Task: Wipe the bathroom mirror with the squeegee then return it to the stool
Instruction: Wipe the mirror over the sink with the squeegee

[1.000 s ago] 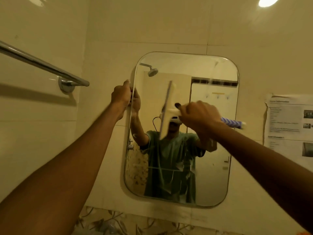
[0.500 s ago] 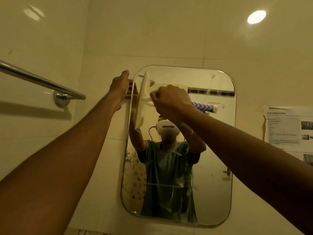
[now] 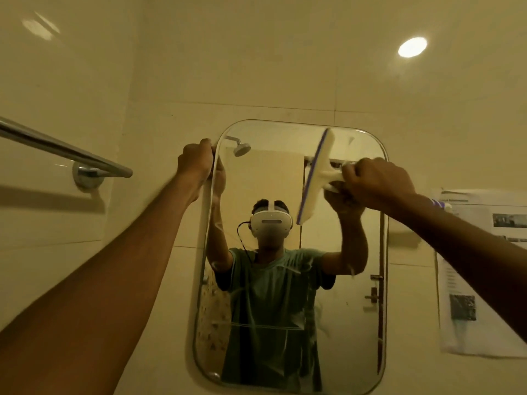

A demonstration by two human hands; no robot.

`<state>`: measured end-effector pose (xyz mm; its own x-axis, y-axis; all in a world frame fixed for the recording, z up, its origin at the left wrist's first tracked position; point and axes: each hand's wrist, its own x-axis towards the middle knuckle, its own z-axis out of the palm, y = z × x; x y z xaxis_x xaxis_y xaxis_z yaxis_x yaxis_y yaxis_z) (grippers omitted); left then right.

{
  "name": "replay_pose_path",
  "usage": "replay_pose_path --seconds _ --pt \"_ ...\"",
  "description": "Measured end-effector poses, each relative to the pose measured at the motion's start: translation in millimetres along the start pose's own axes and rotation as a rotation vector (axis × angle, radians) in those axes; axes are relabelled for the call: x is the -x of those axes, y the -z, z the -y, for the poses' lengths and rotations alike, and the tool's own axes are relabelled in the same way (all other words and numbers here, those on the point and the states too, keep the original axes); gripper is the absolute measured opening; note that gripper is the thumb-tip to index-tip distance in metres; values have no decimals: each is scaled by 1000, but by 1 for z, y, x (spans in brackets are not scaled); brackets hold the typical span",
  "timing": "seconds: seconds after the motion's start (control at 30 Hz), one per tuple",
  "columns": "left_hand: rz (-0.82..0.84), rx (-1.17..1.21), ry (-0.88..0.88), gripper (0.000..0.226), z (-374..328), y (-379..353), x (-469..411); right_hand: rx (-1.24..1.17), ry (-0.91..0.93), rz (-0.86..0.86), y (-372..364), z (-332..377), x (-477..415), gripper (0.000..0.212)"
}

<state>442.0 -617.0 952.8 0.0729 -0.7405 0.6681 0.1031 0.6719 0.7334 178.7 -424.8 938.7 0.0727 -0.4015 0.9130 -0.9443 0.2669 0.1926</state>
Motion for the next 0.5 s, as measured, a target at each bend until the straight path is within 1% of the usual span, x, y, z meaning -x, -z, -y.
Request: replay_pose_path --seconds 0.1,0.17,0.27,0.33,0.37,0.43,0.5 --pt "-66 -175 -58 42 1 -5 0 -45 108 4 -6 53 -26 45" --pt "-100 -244 -85 41 5 -6 -1 -68 139 2 -13 93 -48 43" --pt "-137 -283 -125 41 10 -8 -3 -63 159 -71 -18 124 -69 32" --pt "-177 -308 -157 43 14 -10 -3 -28 175 -63 -17 115 -70 25" --pt "-194 -319 -171 43 16 -11 -2 -7 175 -40 -17 102 -68 24" --pt "-218 -335 -193 44 18 -12 -1 5 140 -13 -15 66 -57 31" --pt "-231 -346 -202 43 19 -12 -1 -16 55 -22 -10 27 -38 38"
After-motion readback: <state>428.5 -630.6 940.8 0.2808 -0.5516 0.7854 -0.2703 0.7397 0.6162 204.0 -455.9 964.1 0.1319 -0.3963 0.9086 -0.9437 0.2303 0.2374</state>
